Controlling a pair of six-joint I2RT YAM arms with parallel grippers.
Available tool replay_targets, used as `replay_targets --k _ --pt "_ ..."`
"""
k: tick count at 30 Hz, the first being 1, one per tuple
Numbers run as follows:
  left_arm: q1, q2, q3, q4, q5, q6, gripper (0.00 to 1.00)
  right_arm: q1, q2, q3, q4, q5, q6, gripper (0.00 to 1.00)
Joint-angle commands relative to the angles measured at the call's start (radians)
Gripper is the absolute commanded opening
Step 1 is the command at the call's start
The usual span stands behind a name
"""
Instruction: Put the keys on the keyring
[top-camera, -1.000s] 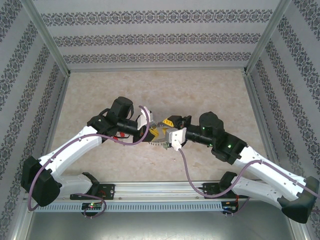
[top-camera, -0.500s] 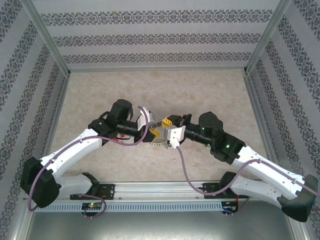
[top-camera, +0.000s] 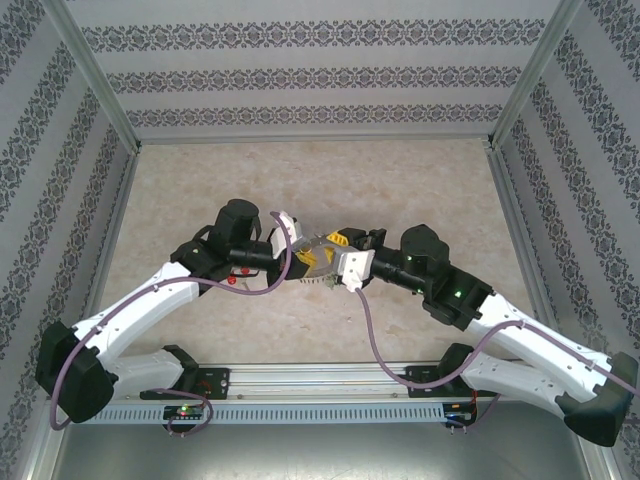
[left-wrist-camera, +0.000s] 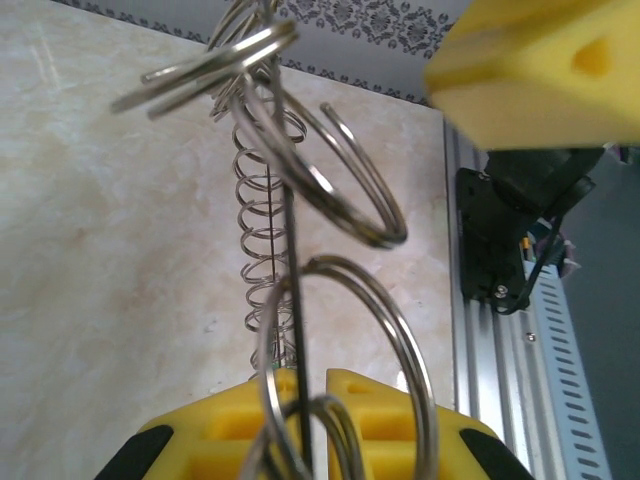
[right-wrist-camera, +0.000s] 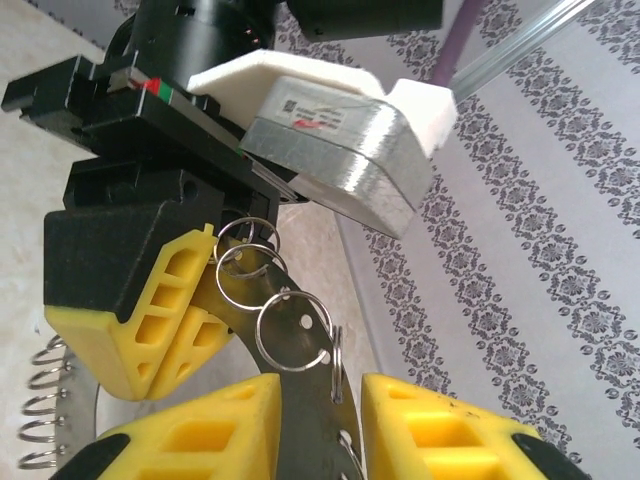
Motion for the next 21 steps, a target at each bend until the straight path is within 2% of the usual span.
replay_targets --k 1,8,11,15,19,21 --pt "0.007 -0.04 -0.009 0.088 -0.046 0.034 0.0 -0.006 -0.025 -0.01 0.011 -0.037 0.053 0.29" --pt "0.001 -0.037 0.007 0.064 -0.075 0.104 0.0 0.003 0.023 0.032 0.016 -0.031 0.062 0.33" --pt "-0.016 -0.039 0.005 0.042 -0.129 0.153 0.0 0.003 0.042 0.053 0.006 -0.032 0.069 0.35" --pt "-0.046 -0.045 -0.024 0.053 -0.26 0.273 0.0 0.003 0.05 0.049 -0.004 -0.027 0.056 0.36" --pt "-0.069 -0.041 -0.096 0.228 -0.428 0.399 0.0 0.003 0.062 0.022 0.034 -0.011 0.068 0.36" --pt "-0.1 -0.029 -0.118 0.302 -0.517 0.51 0.0 0.002 0.072 0.016 0.051 -0.001 0.076 0.36"
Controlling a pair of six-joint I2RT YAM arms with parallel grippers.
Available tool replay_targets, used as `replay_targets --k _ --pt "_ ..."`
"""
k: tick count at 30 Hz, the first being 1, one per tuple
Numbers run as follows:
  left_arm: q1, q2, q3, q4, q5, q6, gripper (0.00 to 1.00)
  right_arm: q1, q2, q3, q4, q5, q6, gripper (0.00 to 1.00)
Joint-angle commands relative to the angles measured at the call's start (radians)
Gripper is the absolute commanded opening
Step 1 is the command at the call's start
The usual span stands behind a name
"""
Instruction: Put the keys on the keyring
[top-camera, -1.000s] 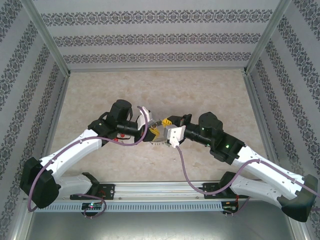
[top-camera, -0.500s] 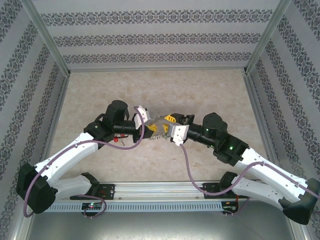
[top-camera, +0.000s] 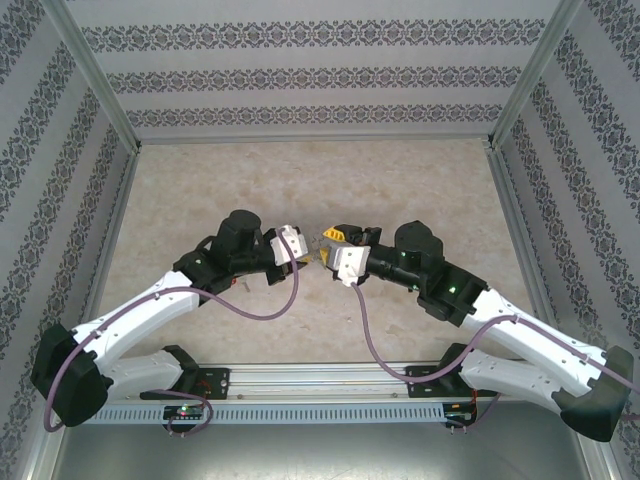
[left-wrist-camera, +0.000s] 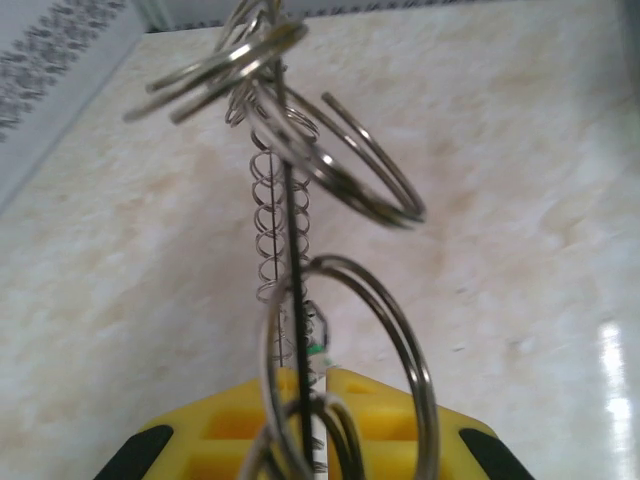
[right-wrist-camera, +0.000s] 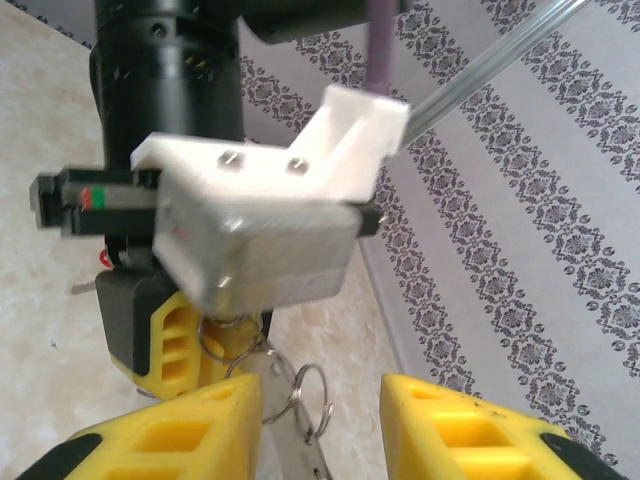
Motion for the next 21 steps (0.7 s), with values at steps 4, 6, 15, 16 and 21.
replay_targets --k 4,6,15,16,21 --pt "-0.093 0.051 0.001 0.207 -0.365 0.455 0.0 0.002 0.01 -0.034 0.055 -0.018 0.027 0.38" --pt "-0.092 0.059 0.017 0.207 -0.391 0.534 0.0 0.0 -0.007 -0.059 0.049 -0.04 0.006 0.41" --pt "-0.056 0.041 0.075 0.182 -0.407 0.64 0.0 -0.037 -0.081 -0.165 0.087 -0.072 0.001 0.45" --pt "-0.045 0.036 0.085 0.169 -0.382 0.621 0.0 -0.042 -0.078 -0.171 0.101 -0.073 0.006 0.45" --pt "-0.023 0.028 0.139 0.108 -0.297 0.502 0.0 -0.052 -0.053 -0.189 0.194 -0.04 0.017 0.44"
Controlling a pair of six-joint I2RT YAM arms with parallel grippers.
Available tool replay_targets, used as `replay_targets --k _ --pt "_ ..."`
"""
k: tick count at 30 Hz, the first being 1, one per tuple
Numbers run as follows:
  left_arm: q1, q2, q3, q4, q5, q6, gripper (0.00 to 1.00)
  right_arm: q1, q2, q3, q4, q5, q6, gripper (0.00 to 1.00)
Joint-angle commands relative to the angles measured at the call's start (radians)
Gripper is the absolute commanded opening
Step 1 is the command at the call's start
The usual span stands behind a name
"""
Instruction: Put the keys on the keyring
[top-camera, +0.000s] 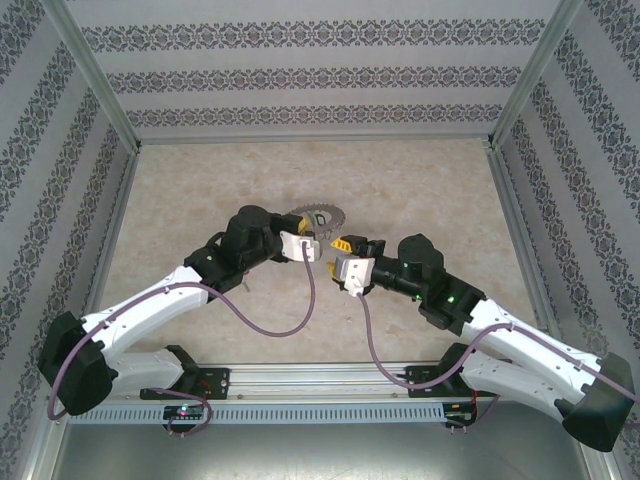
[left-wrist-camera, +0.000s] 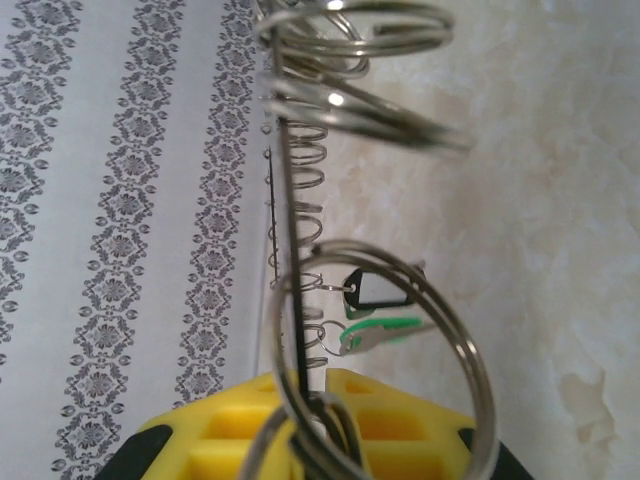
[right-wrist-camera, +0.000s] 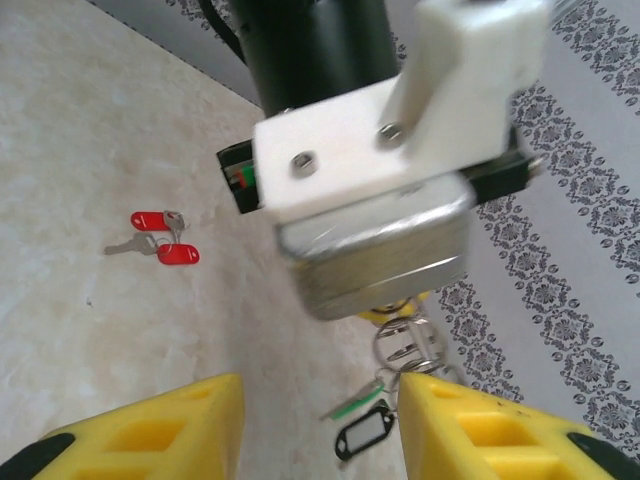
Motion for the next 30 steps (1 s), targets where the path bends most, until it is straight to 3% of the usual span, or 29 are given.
replay_targets --k 1,5,9,17,30 --pt "0.02 -0.038 0.064 0.005 0.068 -0.101 0.0 -0.01 0.0 -0.026 0.134 0.022 0.02 0.43" --pt "0.054 -0.056 0.062 0.062 0.159 -0.31 0.0 -0.011 -0.034 -0.088 0.345 0.114 0.037 0.41" --pt "0.056 -0.064 0.057 0.081 0.216 -0.426 0.0 -0.012 -0.018 -0.116 0.531 0.143 0.082 0.4" --pt "0.055 -0.078 0.075 0.053 0.218 -0.471 0.0 -0.017 0.09 -0.081 0.69 0.112 0.125 0.35" --pt "0.055 -0.075 0.078 0.046 0.227 -0.5 0.0 -0.002 0.146 -0.031 0.687 0.138 0.021 0.28"
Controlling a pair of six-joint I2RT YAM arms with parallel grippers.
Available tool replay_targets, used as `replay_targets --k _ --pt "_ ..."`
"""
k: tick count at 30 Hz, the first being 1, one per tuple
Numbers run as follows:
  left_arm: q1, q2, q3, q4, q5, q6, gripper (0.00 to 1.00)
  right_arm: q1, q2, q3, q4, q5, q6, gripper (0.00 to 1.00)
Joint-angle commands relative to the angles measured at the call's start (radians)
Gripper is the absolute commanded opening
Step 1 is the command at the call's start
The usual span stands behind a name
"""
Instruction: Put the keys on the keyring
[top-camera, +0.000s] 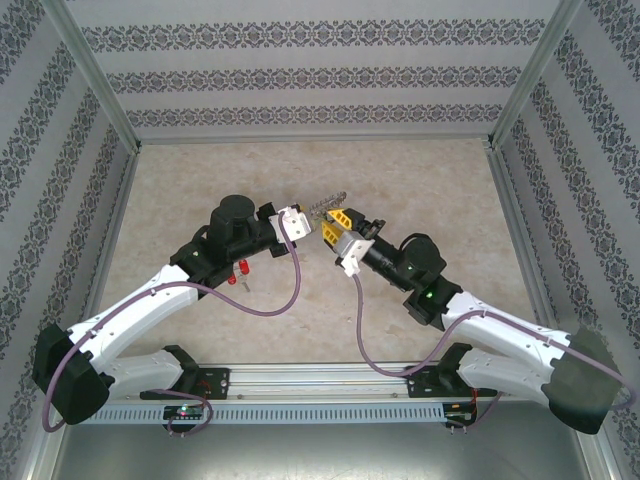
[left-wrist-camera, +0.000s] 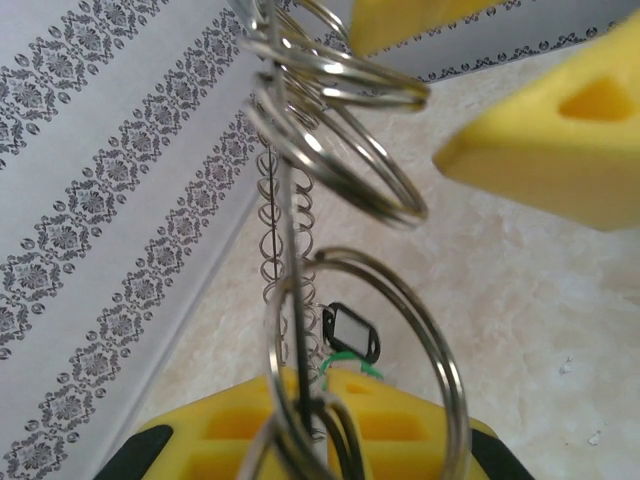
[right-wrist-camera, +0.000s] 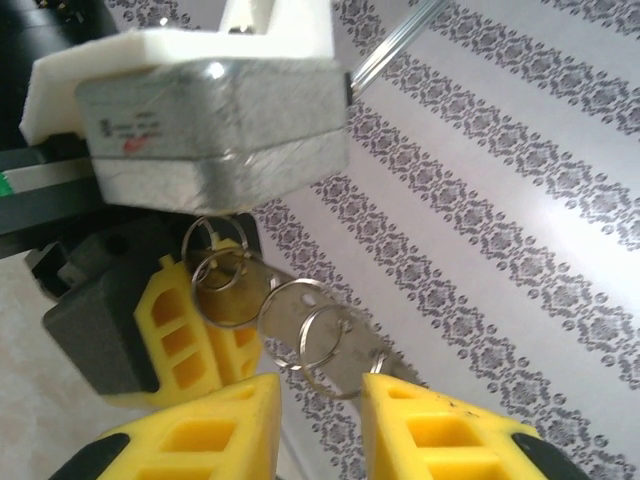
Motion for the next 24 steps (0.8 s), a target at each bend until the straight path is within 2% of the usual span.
replay_targets --k 1,13,24 --pt "0.007 -0.025 0.035 0.034 0.019 -0.033 0.0 0.01 0.002 0.041 0.04 0.008 -0.037 0.28" --pt "0.007 -0.029 0.046 0.009 0.02 -0.048 0.0 0.014 0.048 0.062 0.028 -0.002 -0.092 0.32" --pt "0.008 -0.028 0.04 0.01 0.022 -0.051 0.0 0.032 0.052 0.07 0.034 0.038 -0.107 0.3"
